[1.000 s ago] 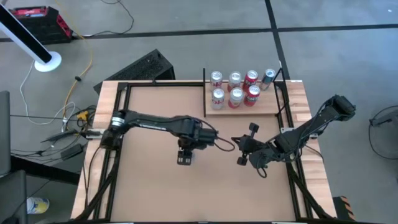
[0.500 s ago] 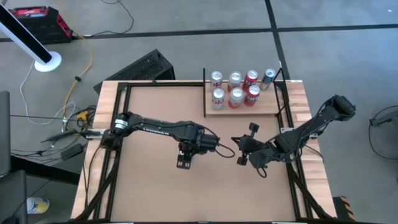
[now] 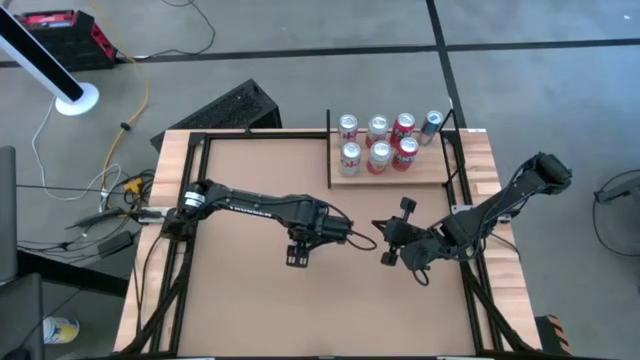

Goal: Place canned beverage on shelf
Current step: Put the blue soda can on the shelf

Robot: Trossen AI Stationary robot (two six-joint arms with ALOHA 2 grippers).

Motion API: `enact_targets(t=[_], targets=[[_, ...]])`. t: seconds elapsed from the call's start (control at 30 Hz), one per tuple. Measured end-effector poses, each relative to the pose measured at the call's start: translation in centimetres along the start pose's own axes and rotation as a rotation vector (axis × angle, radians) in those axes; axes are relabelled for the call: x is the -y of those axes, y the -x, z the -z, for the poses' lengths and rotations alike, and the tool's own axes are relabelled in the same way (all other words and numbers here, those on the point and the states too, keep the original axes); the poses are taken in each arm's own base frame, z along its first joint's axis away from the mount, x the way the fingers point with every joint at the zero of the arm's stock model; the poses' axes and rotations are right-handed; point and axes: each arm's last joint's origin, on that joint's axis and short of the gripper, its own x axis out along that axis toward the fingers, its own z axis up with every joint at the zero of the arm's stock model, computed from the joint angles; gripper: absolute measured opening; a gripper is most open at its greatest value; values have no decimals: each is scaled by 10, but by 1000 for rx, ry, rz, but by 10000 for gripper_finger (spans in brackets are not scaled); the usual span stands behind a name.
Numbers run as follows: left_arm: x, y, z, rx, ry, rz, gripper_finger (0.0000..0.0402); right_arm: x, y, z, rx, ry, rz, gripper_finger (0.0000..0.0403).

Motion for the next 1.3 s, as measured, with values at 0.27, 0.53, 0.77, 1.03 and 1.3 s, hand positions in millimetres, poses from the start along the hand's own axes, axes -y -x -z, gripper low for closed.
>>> enact_targets(t=[0.27,0.53,0.77,1.03,1.3], targets=[[0,0,-3,27,2,1,274,0,0,0,0,-1,0,25],[0,0,-2,22,16,18,275,0,0,0,0,-1,0,25],[0,0,-2,16,18,18,276,0,0,0,0,-1,-1,25],[-6,9,-3,36,38,27,314,0,0,0,0,-1,-2,25],[-13,23,7,-39,108,53,348,0,0,0,-1,-1,-3,25]])
